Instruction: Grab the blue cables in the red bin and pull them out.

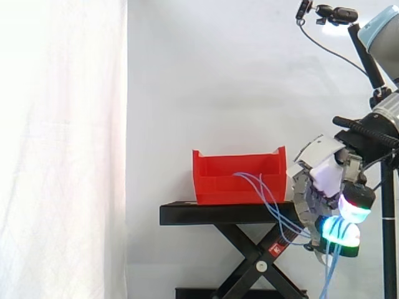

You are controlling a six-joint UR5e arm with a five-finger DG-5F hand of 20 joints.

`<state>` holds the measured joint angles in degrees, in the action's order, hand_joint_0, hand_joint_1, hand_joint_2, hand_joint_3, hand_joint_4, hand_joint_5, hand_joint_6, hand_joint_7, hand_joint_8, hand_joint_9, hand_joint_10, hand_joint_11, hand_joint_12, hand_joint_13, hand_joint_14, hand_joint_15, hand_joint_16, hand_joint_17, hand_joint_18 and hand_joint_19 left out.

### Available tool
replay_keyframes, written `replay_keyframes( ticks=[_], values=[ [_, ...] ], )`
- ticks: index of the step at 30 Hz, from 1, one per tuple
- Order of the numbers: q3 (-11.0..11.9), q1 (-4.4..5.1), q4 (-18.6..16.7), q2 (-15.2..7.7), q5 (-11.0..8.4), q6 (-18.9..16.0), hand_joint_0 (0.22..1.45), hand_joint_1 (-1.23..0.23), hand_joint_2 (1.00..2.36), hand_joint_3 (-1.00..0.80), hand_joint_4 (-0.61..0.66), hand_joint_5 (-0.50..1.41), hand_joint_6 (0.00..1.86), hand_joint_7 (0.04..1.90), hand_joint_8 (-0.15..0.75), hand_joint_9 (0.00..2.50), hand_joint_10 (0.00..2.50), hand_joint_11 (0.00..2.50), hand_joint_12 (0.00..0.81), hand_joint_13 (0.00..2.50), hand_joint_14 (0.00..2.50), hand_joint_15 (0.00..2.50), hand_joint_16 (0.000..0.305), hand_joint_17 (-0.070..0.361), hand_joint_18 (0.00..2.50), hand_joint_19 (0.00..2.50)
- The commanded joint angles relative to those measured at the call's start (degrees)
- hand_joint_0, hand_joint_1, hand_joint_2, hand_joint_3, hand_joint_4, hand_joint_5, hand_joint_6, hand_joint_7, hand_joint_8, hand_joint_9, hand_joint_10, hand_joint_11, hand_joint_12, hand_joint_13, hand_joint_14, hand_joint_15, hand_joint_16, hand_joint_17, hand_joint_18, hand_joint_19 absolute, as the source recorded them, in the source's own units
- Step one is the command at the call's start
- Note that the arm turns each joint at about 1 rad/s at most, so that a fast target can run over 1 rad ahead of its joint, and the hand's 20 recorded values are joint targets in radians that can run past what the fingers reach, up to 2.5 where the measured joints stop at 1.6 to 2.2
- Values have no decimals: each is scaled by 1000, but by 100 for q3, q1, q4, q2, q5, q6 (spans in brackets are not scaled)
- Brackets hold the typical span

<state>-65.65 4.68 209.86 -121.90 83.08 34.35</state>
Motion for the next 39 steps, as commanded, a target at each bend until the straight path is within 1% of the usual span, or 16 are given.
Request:
replay_keyframes(
  ticks=[1, 5, 9, 14, 16, 18, 19, 23, 26, 30, 33, 36, 39],
  values=[
    [0, 6, 47, 0, -11, -5250, 853, -853, 1000, -1000, -108, 904, 709, 771, 203, 1029, 27, 730, 313, 843, 19, 450, 45, 101, 799, 672],
    [0, 6, 161, 0, 7, -5224, 853, -852, 1000, -1000, -105, 903, 702, 780, 206, 1028, 28, 721, 310, 843, 20, 450, 45, 101, 798, 675],
    [0, 6, 389, 0, 15, -5074, 852, -854, 1000, -1000, -109, 903, 702, 772, 207, 1028, 27, 721, 311, 843, 19, 451, 45, 101, 797, 675],
    [0, 6, 530, 0, 15, -4951, 852, -854, 1000, -1000, -109, 904, 696, 775, 205, 1030, 28, 724, 310, 844, 19, 451, 45, 101, 798, 675],
    [0, 6, 776, 0, 24, -4960, 853, -853, 1000, -1000, -108, 905, 695, 776, 203, 1029, 27, 729, 312, 844, 19, 451, 45, 101, 798, 672],
    [0, 24, 899, 0, 24, -4978, 853, -854, 1000, -1000, -109, 905, 694, 777, 202, 1029, 28, 722, 312, 844, 19, 450, 44, 100, 798, 682],
    [0, 33, 1031, 0, 24, -5022, 852, -854, 1000, -1000, -108, 905, 694, 776, 202, 1030, 27, 725, 311, 845, 19, 446, 44, 100, 799, 674],
    [0, 77, 1233, 0, 33, -5206, 853, -854, 1000, -1000, -114, 907, 687, 782, 208, 1031, 27, 723, 311, 846, 19, 455, 44, 100, 800, 673],
    [0, 94, 1233, 0, 33, -5198, 853, -853, 1000, -1000, -106, 907, 685, 782, 204, 1033, 27, 725, 313, 848, 19, 452, 44, 100, 801, 670],
    [0, 94, 1242, 0, 24, -5110, 854, -854, 1000, -1000, -117, 909, 681, 777, 205, 1042, 28, 734, 307, 881, 21, 485, 44, 100, 803, 662],
    [0, 94, 1251, 0, 15, -5039, 855, -855, 1000, -1000, -113, 906, 683, 776, 203, 1054, 28, 747, 310, 947, 22, 553, 45, 100, 811, 662],
    [0, 94, 1277, 0, 15, -4899, 857, -855, 1000, -1000, -110, 905, 677, 787, 210, 1059, 28, 757, 307, 992, 27, 629, 45, 102, 821, 661],
    [0, 85, 1286, 0, 15, -4837, 860, -855, 1000, -1000, -109, 904, 678, 778, 213, 1054, 29, 751, 306, 1069, 29, 754, 46, 103, 832, 670]
  ],
)
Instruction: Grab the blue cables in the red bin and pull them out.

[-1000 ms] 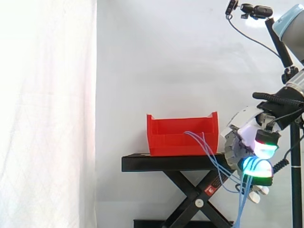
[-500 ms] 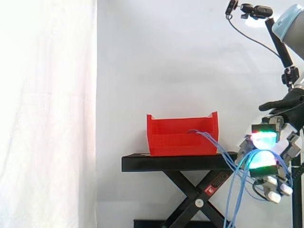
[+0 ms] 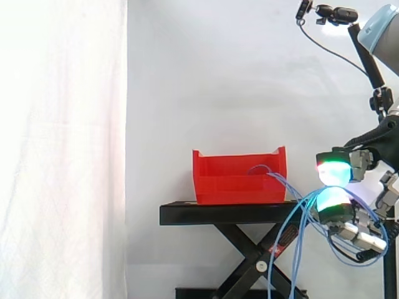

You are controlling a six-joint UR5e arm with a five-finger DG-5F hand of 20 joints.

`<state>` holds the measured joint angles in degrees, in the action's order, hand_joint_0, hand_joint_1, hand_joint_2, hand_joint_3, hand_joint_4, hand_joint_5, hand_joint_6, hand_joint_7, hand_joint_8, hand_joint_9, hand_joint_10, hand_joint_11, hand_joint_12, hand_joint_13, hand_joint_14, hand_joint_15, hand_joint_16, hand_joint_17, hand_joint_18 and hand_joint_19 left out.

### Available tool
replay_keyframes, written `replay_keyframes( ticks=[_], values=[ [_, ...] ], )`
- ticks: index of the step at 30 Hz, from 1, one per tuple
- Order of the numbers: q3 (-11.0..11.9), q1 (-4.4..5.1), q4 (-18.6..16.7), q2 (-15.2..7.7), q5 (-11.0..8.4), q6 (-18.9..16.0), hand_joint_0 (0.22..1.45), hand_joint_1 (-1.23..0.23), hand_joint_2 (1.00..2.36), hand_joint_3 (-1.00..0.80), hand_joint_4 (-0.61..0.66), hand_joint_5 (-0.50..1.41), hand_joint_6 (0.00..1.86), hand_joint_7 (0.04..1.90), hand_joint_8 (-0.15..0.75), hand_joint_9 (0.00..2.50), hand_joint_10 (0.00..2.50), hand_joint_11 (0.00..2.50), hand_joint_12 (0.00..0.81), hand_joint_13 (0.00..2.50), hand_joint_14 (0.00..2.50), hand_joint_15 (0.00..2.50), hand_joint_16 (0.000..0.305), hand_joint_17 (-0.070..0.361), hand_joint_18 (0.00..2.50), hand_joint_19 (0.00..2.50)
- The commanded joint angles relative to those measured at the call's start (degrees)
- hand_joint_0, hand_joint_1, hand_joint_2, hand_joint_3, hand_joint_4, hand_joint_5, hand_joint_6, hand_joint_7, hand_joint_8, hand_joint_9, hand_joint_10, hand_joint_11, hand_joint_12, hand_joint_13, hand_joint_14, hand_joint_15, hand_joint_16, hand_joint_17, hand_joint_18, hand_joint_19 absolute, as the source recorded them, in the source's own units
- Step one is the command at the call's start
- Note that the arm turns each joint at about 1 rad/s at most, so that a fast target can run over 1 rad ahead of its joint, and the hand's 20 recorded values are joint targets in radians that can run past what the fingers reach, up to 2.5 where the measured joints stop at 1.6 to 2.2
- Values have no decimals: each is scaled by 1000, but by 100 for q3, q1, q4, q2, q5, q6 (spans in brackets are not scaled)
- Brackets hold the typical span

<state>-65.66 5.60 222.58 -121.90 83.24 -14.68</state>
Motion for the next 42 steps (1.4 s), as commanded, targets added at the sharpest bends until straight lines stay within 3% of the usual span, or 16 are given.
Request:
replay_keyframes(
  ticks=[1, 13, 17, 24, 26, 33, 38, 42],
  values=[
    [0, -6, 13, 0, -1, 75, 860, -855, 1000, -1000, -102, 902, 676, 788, 210, 1053, 28, 764, 306, 1088, 28, 797, 46, 103, 837, 676],
    [-9, -24, 13, 0, -1, 207, 864, -854, 1000, -1000, -107, 907, 658, 783, 217, 1048, 28, 755, 256, 1355, 27, 1455, 47, 106, 883, 760],
    [0, -32, 13, 0, -1, 207, 866, -852, 1000, -1000, -108, 906, 654, 786, 210, 1092, 30, 858, 256, 1379, 25, 1554, 47, 106, 891, 769],
    [0, -32, 5, 0, -1, 242, 866, -851, 1000, -1000, -114, 905, 652, 790, 177, 1203, 32, 1107, 255, 1380, 24, 1557, 47, 106, 893, 769],
    [0, -32, 5, 0, -1, 260, 866, -851, 1000, -1000, -113, 905, 651, 793, 165, 1248, 34, 1293, 262, 1365, 25, 1534, 47, 106, 893, 767],
    [0, -41, 5, 0, -1, 295, 867, -849, 1000, -1000, -114, 903, 653, 791, 142, 1310, 32, 1426, 269, 1354, 26, 1518, 47, 106, 892, 769],
    [-9, -32, 5, 0, -1, 312, 867, -848, 1000, -1000, -113, 897, 658, 797, 105, 1442, 21, 1750, 270, 1355, 27, 1524, 47, 105, 892, 770],
    [-9, -41, -4, 0, -1, 365, 867, -848, 1000, -1000, -112, 893, 665, 796, 101, 1474, 19, 1791, 270, 1360, 26, 1515, 47, 105, 893, 778]
  ],
)
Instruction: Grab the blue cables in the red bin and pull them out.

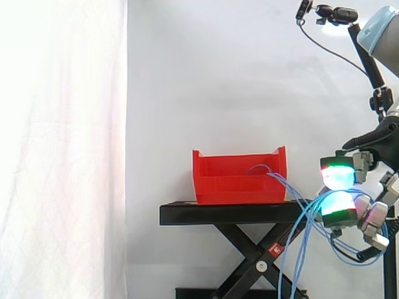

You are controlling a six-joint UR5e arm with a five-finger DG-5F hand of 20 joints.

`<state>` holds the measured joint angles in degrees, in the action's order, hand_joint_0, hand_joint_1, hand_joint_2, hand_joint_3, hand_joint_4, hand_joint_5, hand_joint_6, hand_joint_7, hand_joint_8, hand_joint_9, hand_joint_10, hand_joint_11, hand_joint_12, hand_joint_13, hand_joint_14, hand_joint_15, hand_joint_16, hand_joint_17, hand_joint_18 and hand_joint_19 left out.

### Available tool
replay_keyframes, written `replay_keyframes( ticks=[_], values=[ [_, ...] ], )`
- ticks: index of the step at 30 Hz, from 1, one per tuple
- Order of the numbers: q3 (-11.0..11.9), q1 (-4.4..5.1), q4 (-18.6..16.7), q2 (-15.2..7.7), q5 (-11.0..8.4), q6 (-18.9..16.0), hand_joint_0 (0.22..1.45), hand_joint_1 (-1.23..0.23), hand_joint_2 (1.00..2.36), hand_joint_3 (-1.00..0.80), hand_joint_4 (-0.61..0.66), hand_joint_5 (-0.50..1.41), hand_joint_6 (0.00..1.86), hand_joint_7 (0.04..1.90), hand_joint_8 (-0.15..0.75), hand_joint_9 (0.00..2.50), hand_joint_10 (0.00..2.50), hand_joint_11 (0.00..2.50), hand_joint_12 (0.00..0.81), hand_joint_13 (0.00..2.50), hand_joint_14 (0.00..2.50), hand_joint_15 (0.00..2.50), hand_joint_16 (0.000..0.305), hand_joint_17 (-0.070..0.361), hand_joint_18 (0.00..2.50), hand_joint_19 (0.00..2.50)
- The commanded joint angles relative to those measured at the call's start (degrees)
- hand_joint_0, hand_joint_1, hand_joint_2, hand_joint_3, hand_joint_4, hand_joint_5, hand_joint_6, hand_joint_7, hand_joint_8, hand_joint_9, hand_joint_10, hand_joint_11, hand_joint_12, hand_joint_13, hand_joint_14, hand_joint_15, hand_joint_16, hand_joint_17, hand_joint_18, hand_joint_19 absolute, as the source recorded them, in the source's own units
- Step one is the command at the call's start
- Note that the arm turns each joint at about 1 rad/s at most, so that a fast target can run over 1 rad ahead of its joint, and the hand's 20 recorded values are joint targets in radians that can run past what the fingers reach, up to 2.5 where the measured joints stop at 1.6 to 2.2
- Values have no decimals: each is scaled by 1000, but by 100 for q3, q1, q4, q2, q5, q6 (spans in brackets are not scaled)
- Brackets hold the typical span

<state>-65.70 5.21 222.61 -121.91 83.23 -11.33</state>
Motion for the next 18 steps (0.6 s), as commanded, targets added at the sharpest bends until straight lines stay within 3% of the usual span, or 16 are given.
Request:
replay_keyframes(
  ticks=[1, 8, 13, 18],
  values=[
    [-4, 6, -7, -9, 0, 39, 867, -848, 1000, -1000, -113, 893, 670, 784, 97, 1481, 18, 1827, 259, 1360, 26, 1513, 47, 105, 895, 778],
    [-4, -2, -78, 0, 0, 399, 867, -848, 1000, -1000, -113, 892, 675, 779, 85, 1526, 11, 1968, 261, 1364, 26, 1522, 47, 106, 900, 778],
    [5, -29, -139, 0, 9, 777, 866, -849, 1000, -1000, -113, 890, 677, 779, 108, 1482, 18, 1828, 259, 1362, 27, 1501, 47, 106, 897, 778],
    [5, -29, -139, 0, 9, 786, 867, -848, 1000, -1000, -119, 889, 679, 778, 105, 1467, 19, 1817, 260, 1360, 28, 1479, 47, 106, 896, 777]
  ],
)
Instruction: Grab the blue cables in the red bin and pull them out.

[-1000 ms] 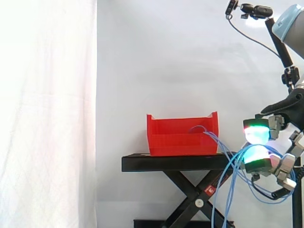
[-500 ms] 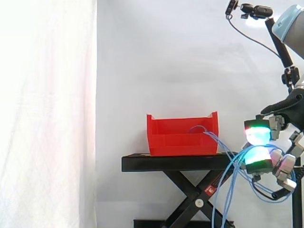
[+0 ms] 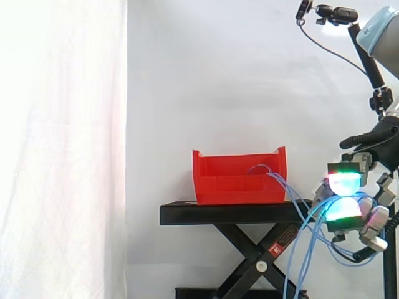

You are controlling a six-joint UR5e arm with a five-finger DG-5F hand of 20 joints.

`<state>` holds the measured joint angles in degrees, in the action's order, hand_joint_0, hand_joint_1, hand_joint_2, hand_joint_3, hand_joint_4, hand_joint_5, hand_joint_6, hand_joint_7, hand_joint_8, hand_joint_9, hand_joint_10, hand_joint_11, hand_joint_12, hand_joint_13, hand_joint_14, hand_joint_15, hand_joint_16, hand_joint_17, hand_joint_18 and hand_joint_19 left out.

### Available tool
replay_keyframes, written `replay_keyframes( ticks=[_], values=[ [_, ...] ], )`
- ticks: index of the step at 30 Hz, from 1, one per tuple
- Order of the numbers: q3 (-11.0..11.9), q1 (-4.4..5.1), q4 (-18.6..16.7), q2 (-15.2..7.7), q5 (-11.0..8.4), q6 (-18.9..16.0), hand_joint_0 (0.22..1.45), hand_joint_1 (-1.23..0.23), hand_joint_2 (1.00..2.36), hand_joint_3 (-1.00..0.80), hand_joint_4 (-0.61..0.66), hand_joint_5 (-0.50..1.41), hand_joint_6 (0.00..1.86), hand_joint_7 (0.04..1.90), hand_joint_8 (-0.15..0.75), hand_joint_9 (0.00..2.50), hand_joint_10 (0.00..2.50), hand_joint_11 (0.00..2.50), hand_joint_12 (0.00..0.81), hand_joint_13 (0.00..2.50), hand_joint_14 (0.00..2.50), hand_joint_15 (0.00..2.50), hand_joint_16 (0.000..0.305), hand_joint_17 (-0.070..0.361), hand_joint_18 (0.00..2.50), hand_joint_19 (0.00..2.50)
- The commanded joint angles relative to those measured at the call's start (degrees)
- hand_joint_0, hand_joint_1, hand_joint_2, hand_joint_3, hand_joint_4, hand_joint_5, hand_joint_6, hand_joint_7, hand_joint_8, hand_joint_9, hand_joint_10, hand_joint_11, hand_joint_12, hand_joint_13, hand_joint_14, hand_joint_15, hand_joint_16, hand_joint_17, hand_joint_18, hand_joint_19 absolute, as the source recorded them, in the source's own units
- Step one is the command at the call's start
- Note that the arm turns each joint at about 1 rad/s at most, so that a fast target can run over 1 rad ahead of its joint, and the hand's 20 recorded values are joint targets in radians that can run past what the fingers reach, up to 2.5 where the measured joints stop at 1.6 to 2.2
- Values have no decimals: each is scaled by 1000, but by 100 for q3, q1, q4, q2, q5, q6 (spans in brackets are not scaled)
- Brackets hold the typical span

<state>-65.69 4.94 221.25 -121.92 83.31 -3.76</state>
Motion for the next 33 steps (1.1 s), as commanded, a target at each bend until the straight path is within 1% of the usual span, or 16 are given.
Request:
replay_keyframes(
  ticks=[1, 5, 6, 7, 9, 11, 12, 13, 15, 16, 19, 20, 22, 25, 26, 33],
  values=[
    [4, -1, -3, 2, 1, 37, 866, -849, 1000, -1000, -119, 889, 681, 777, 119, 1423, 22, 1770, 257, 1346, 28, 1446, 47, 105, 894, 777],
    [4, -1, -73, 2, 1, 46, 865, -850, 1000, -1000, -118, 888, 682, 780, 150, 1279, 31, 1492, 269, 1317, 30, 1378, 47, 106, 892, 777],
    [4, -1, -100, 2, 1, 46, 866, -850, 1000, -1000, -118, 888, 682, 780, 151, 1275, 31, 1487, 267, 1313, 31, 1373, 47, 106, 892, 776],
    [4, -10, -91, 2, 10, 46, 865, -850, 1000, -1000, -118, 889, 682, 778, 169, 1215, 33, 1379, 265, 1305, 31, 1353, 47, 106, 892, 767],
    [-5, -1, -100, 2, 1, 46, 865, -852, 1000, -1000, -118, 889, 684, 775, 180, 1201, 33, 1308, 269, 1305, 31, 1322, 47, 106, 891, 767],
    [-5, -1, -100, 2, 10, 46, 865, -853, 1000, -1000, -122, 891, 682, 776, 202, 1158, 32, 1121, 273, 1290, 32, 1254, 47, 106, 890, 773],
    [4, -1, -100, 2, 10, 46, 865, -853, 1000, -1000, -113, 891, 682, 774, 201, 1149, 33, 1093, 279, 1288, 33, 1245, 47, 106, 891, 775],
    [-5, -1, -100, 2, 10, 46, 864, -854, 1000, -1000, -122, 891, 681, 776, 221, 1140, 33, 1054, 275, 1282, 33, 1225, 47, 106, 892, 766],
    [-5, -1, -100, 2, 10, 46, 865, -853, 1000, -1000, -119, 892, 680, 776, 219, 1133, 32, 1018, 284, 1276, 32, 1211, 47, 106, 891, 774],
    [4, -1, -100, 2, 10, 46, 865, -853, 1000, -1000, -122, 892, 678, 779, 214, 1148, 32, 1053, 282, 1276, 33, 1204, 47, 106, 890, 774],
    [-5, -1, -100, 2, 10, 64, 866, -849, 1000, -1000, -121, 886, 679, 794, 146, 1296, 31, 1450, 283, 1269, 35, 1225, 47, 106, 890, 775],
    [4, -1, -100, 2, 10, 64, 866, -848, 1000, -1000, -127, 883, 685, 791, 118, 1374, 24, 1659, 288, 1267, 34, 1232, 47, 105, 889, 776],
    [-5, -1, -100, 2, 10, 64, 867, -848, 1000, -1000, -128, 882, 693, 785, 101, 1406, 20, 1762, 290, 1270, 34, 1246, 47, 105, 890, 775],
    [-5, -1, -100, 2, 10, 64, 867, -846, 1000, -1000, -129, 879, 700, 781, 99, 1451, 17, 1798, 287, 1272, 34, 1241, 47, 105, 893, 775],
    [-5, -1, -100, 2, 10, 64, 868, -846, 1000, -1000, -129, 879, 700, 780, 93, 1484, 15, 1854, 287, 1272, 34, 1240, 47, 105, 893, 773],
    [-5, -10, -100, 2, 10, 64, 868, -845, 1000, -1000, -127, 877, 710, 767, 80, 1584, 5, 2011, 284, 1275, 33, 1244, 47, 105, 896, 773]
  ],
)
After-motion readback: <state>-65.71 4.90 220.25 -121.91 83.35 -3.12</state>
